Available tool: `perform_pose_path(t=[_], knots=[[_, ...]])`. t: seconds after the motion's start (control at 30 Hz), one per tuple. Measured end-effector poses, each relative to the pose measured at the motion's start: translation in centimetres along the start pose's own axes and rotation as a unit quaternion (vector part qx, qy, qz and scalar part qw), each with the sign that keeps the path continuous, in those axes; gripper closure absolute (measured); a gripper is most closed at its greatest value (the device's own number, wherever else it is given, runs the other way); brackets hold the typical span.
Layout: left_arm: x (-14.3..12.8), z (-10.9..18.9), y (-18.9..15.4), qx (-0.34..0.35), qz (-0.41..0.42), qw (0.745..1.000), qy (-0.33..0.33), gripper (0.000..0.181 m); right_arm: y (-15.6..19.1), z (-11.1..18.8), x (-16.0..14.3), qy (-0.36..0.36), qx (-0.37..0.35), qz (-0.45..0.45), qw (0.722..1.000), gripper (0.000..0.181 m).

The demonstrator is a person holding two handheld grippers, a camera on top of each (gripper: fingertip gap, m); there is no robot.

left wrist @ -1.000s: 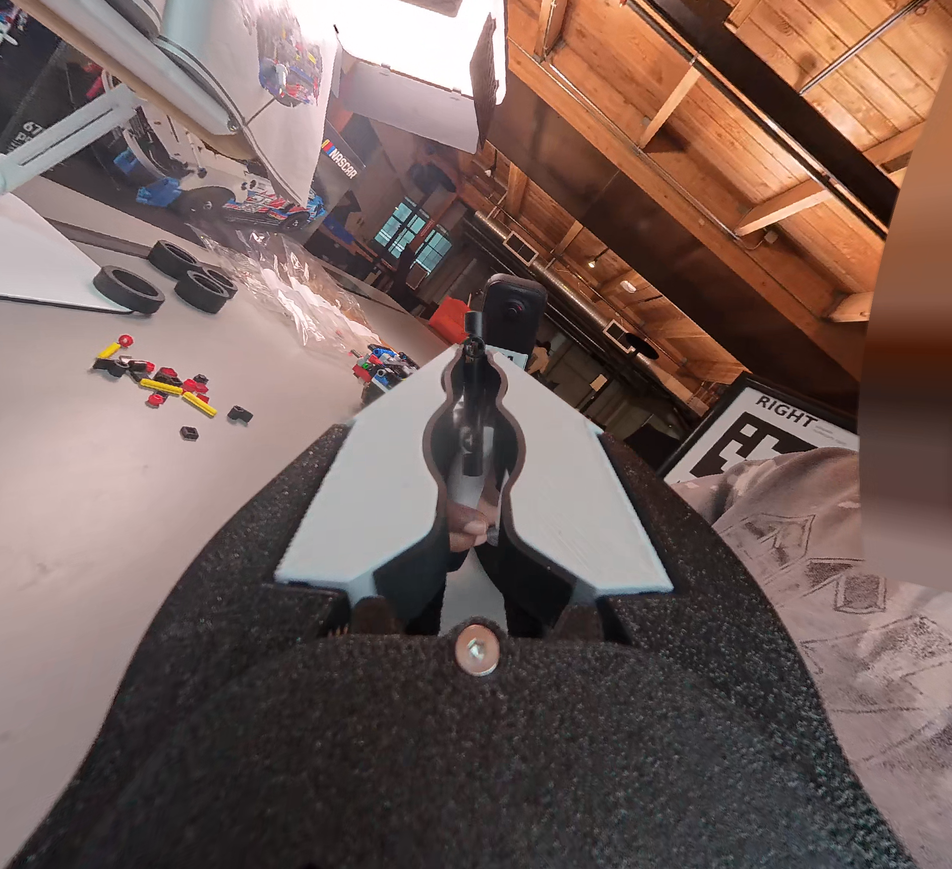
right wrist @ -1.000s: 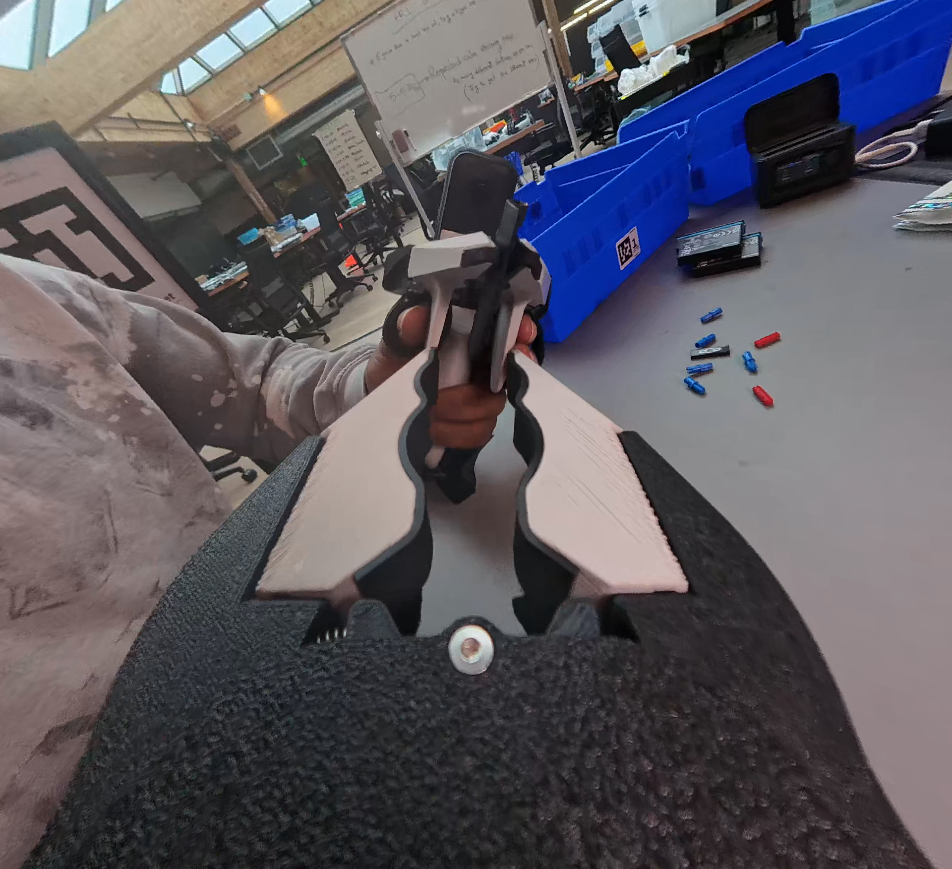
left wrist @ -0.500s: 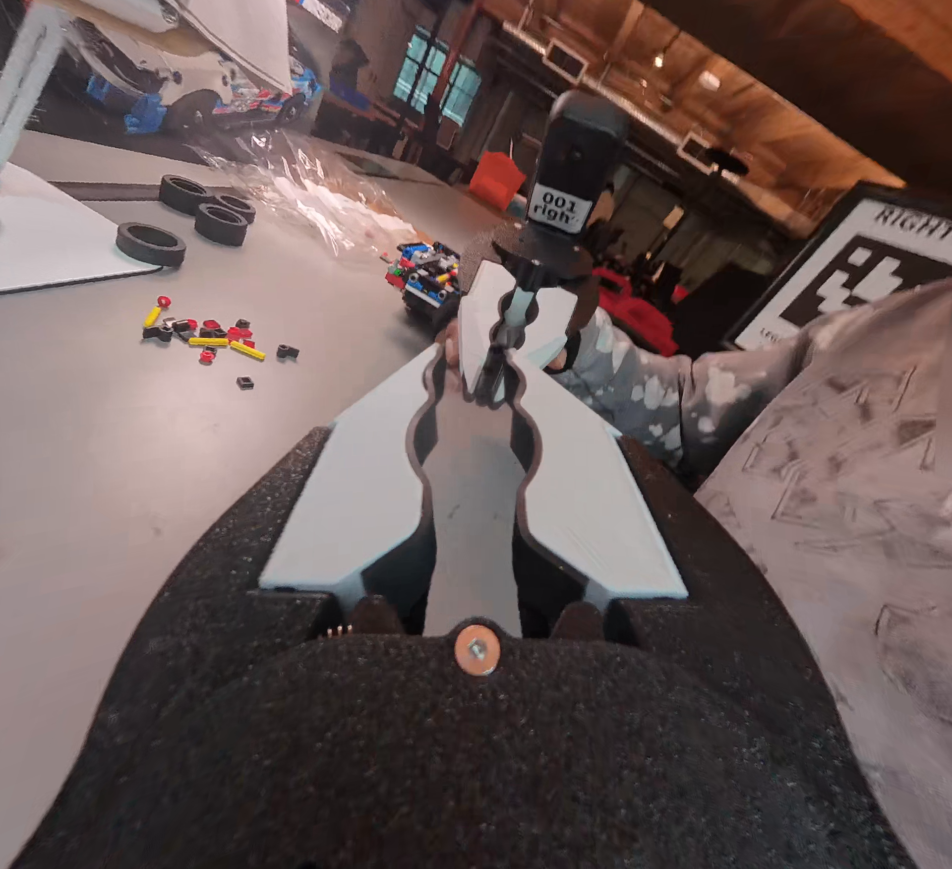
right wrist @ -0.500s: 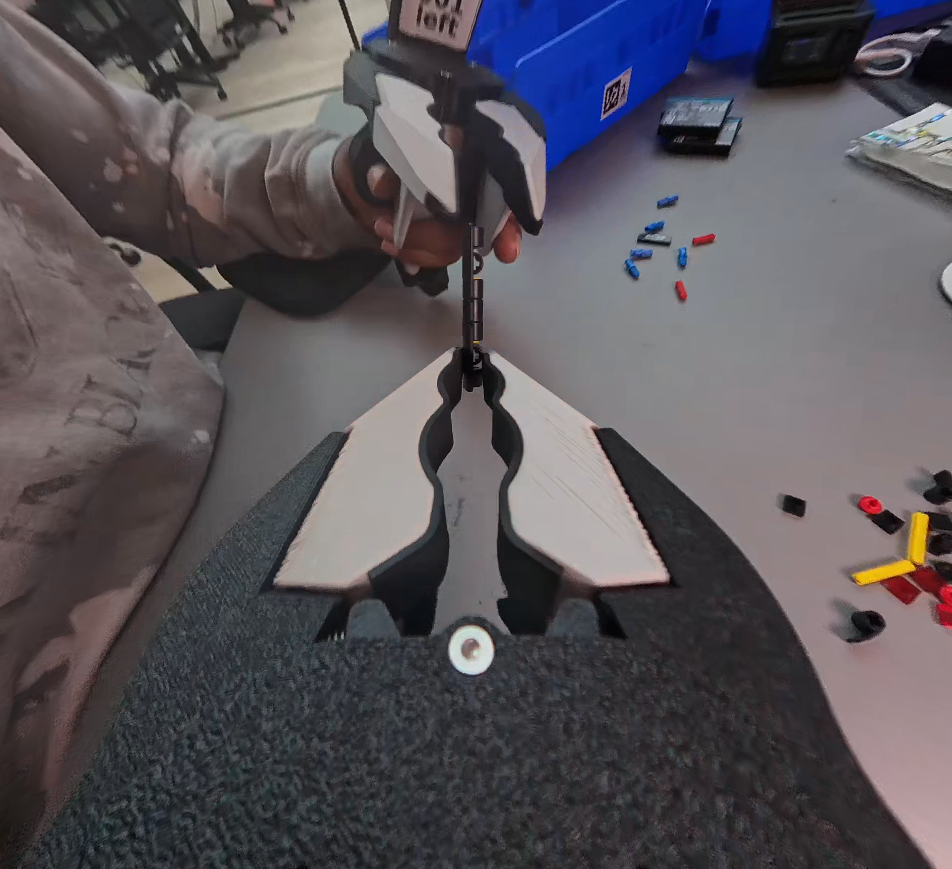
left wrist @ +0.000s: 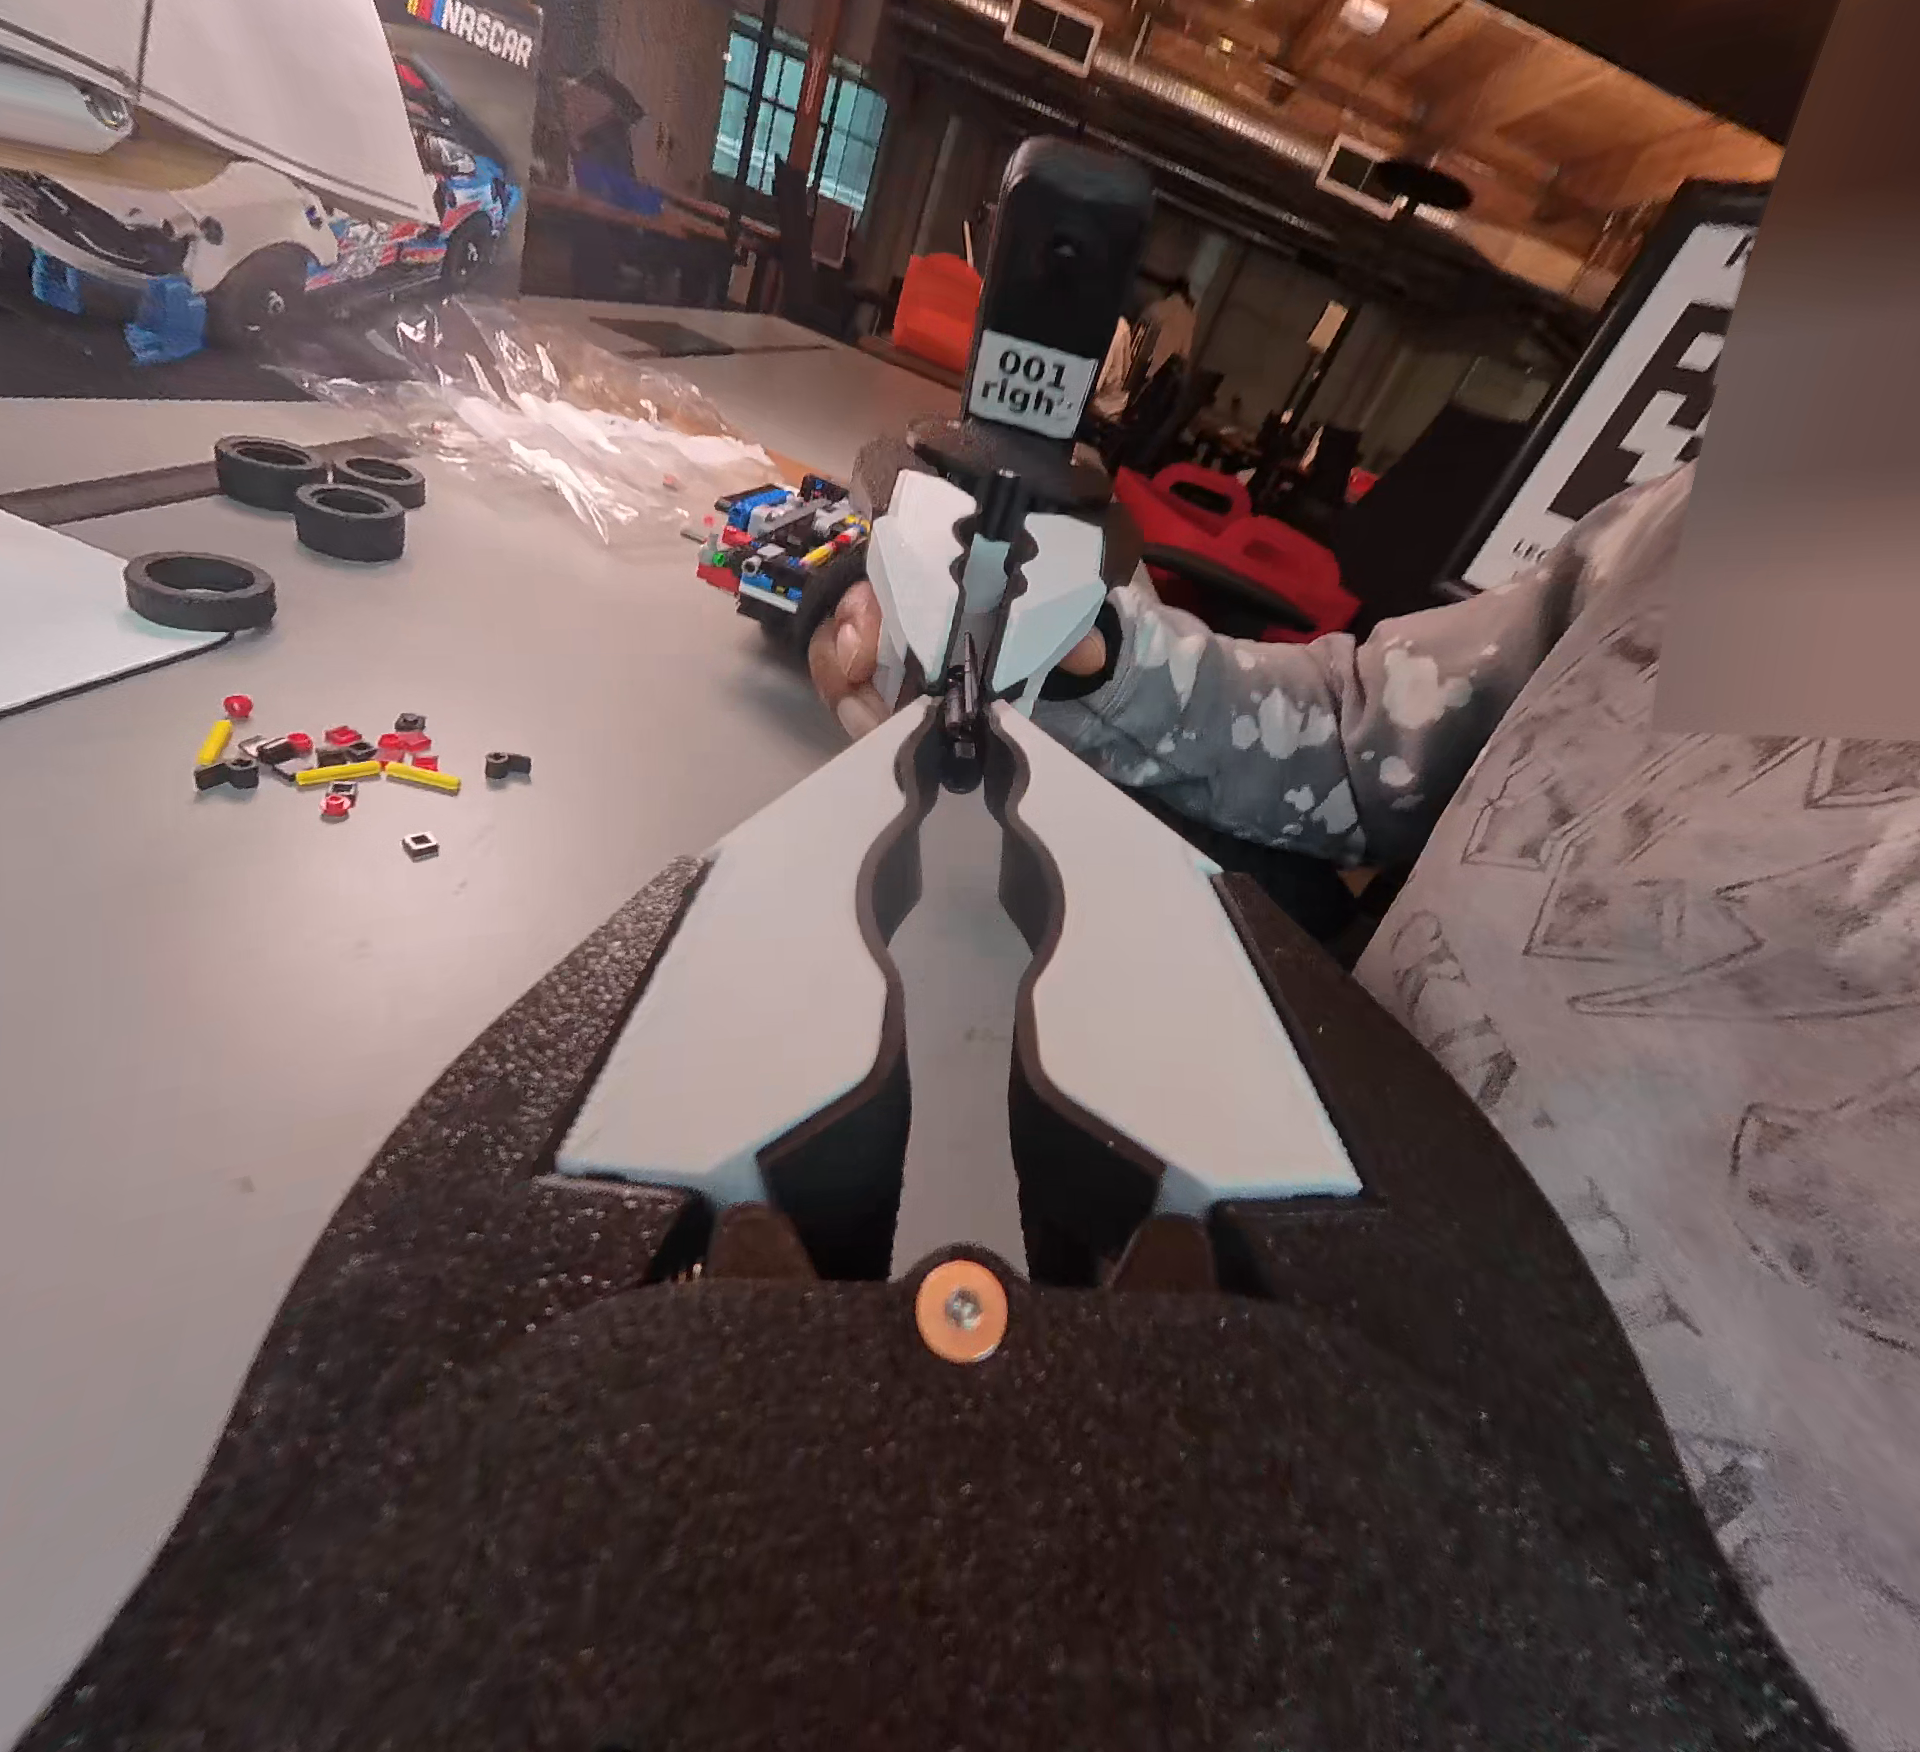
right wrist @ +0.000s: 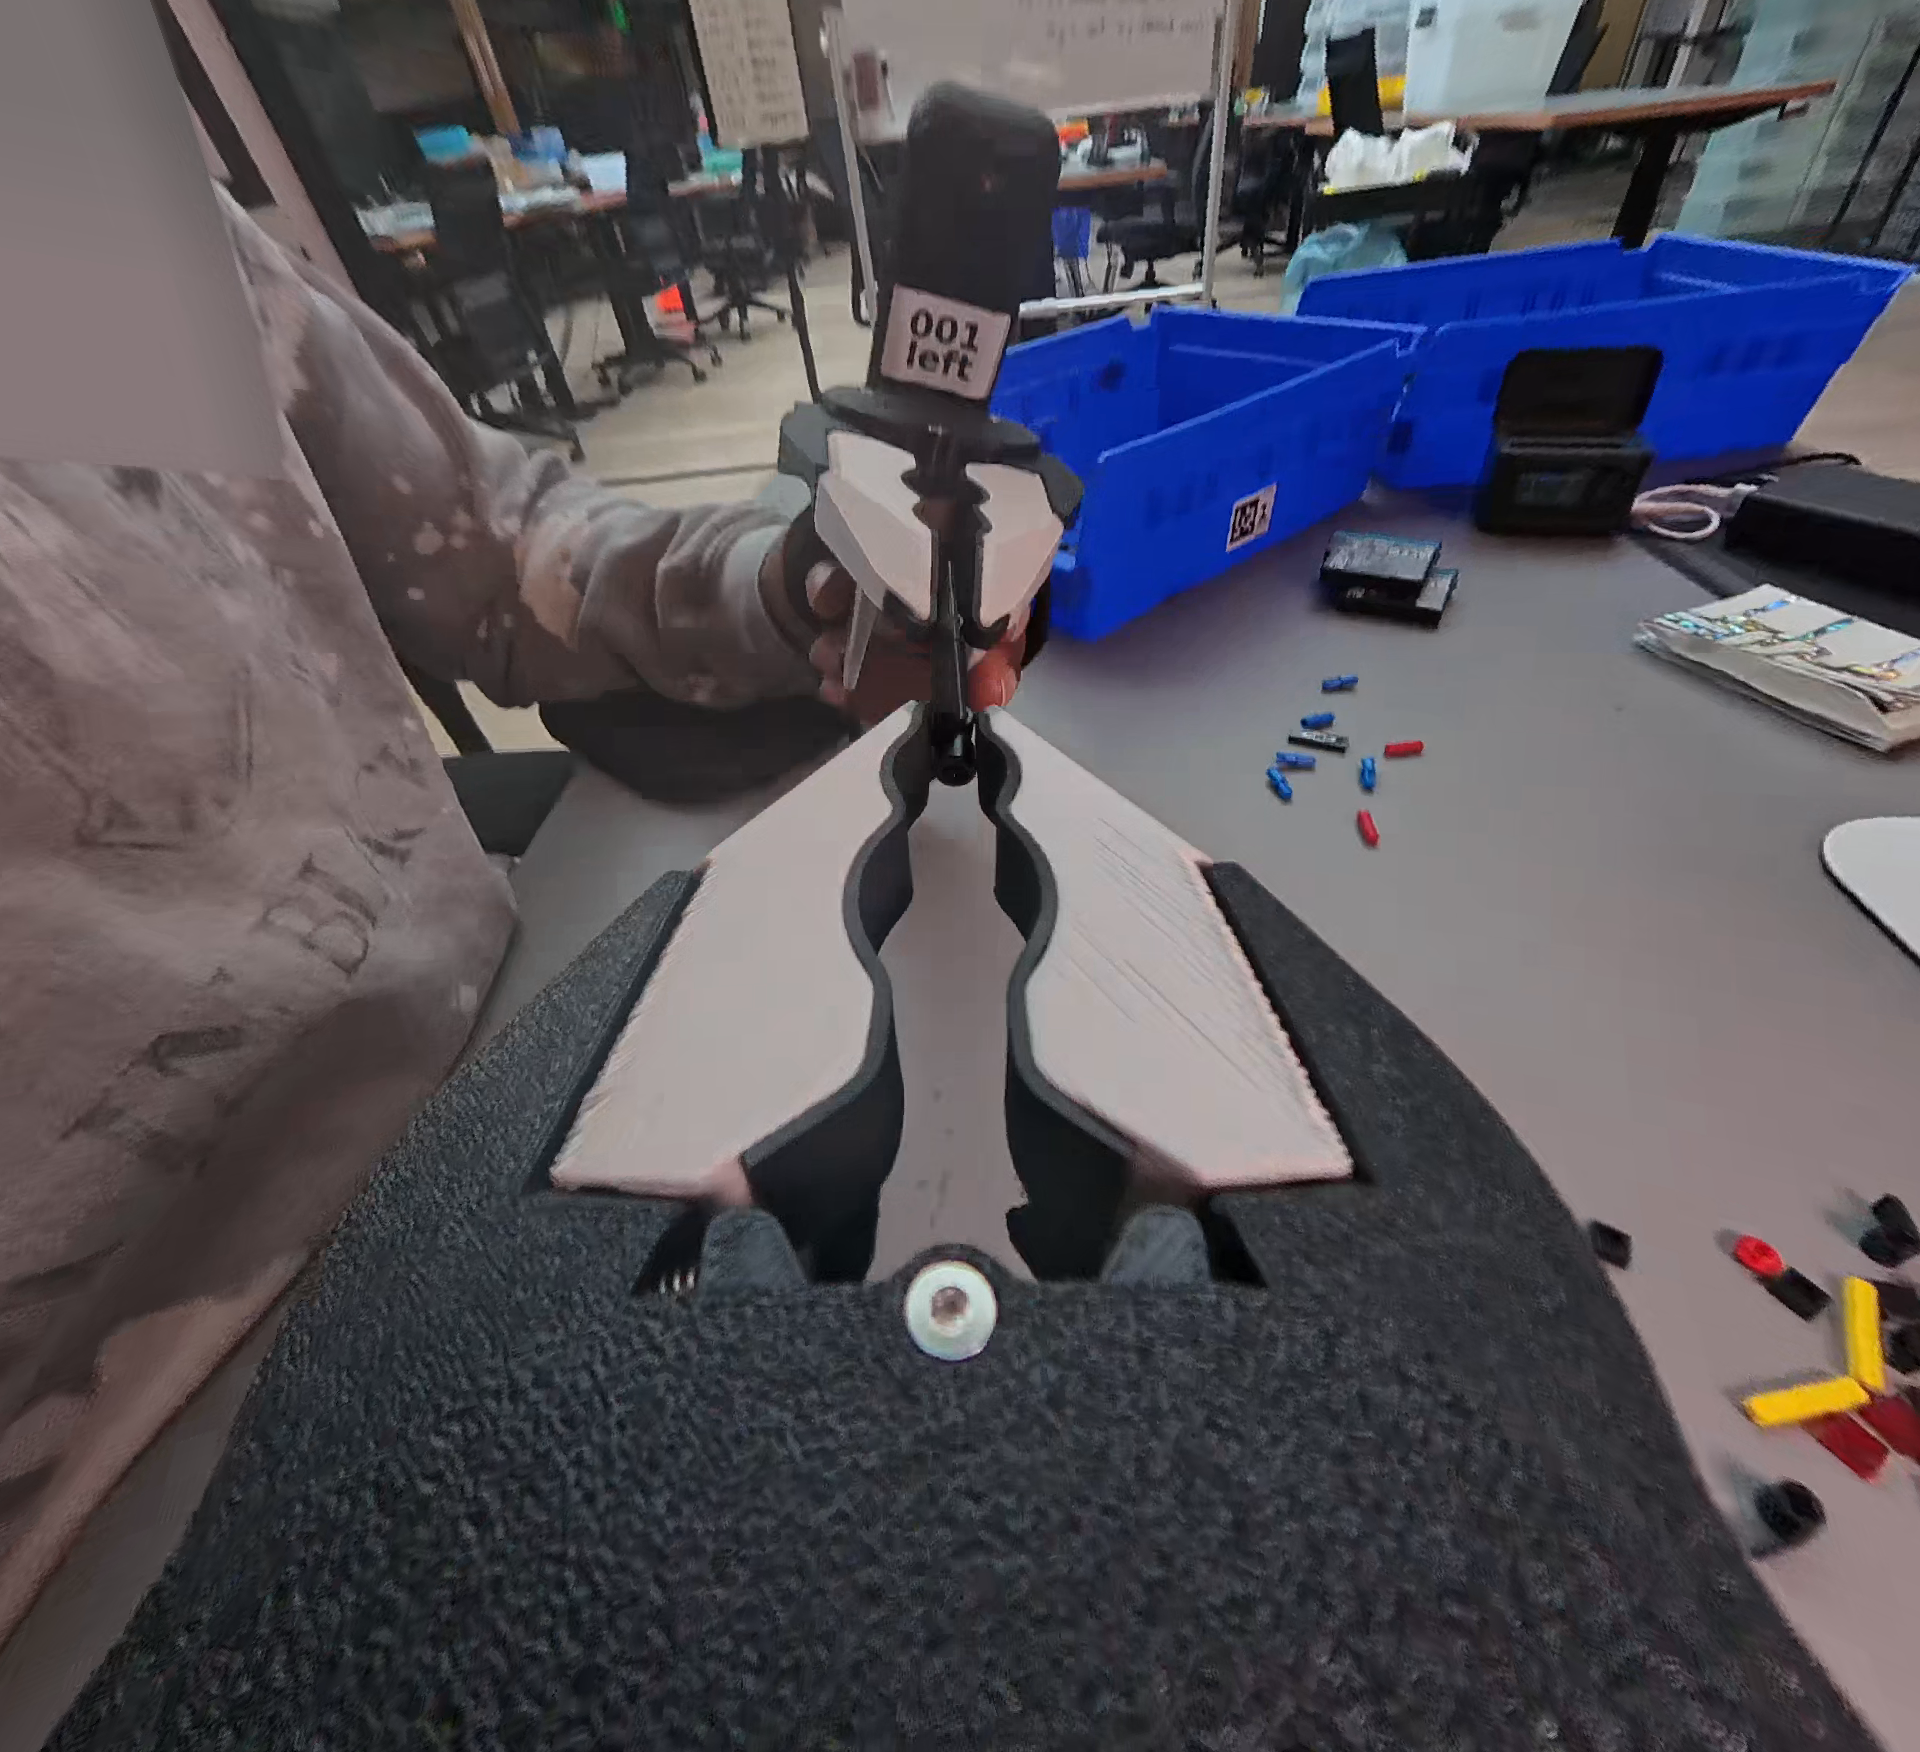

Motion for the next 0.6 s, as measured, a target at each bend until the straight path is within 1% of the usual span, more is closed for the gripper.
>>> perform_pose_path(t=[0.03,0.1,0.13,0.23,0.37,0.5,0.53,0.57,0.6], knots=[[0.2,0.0,-0.1,-0.007,0.009,1.0,-0.011,0.176,0.1,-0.2,0.2,-0.015,0.005,-0.007,1.0,0.172],[0.2,0.0,-0.2,-0.016,0.017,1.0,-0.016,0.177,0.4,-1.0,-0.1,-0.016,0.006,-0.003,1.0,0.166],[0.1,-0.1,-0.3,-0.018,0.017,1.0,-0.015,0.177,0.6,-1.3,-0.2,-0.015,0.009,0.003,1.0,0.166],[-0.1,-0.3,-0.8,-0.025,0.008,1.0,-0.006,0.176,0.9,-1.6,0.0,-0.028,0.009,0.005,1.0,0.174],[0.1,-0.3,-1.0,-0.016,-0.006,1.0,0.005,0.177,0.9,-1.5,0.1,-0.028,0.011,0.012,0.999,0.175],[0.6,-0.4,-1.4,0.012,-0.049,0.998,0.041,0.177,0.8,-1.1,0.4,-0.014,0.023,0.007,1.0,0.175],[1.4,0.2,-1.4,0.021,-0.056,0.998,0.034,0.176,0.4,-0.3,0.8,-0.022,0.015,0.006,1.0,0.175],[3.1,2.0,-1.1,0.043,-0.056,0.998,-0.003,0.177,-0.6,1.3,1.4,-0.041,-0.013,0.006,0.999,0.175],[5.1,4.4,-0.6,0.074,-0.059,0.995,-0.04,0.177,-1.5,3.1,2.0,-0.055,-0.036,0.005,0.998,0.175]])
Point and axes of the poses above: each gripper's, where its closed fingertips meet, z back along the fingers, x out of its top, y = z × x across the jaws, the point moved 5 cm from there along z, back along the fingers, and after that the axes turned 1 degree about -y, right-handed, at the moved point
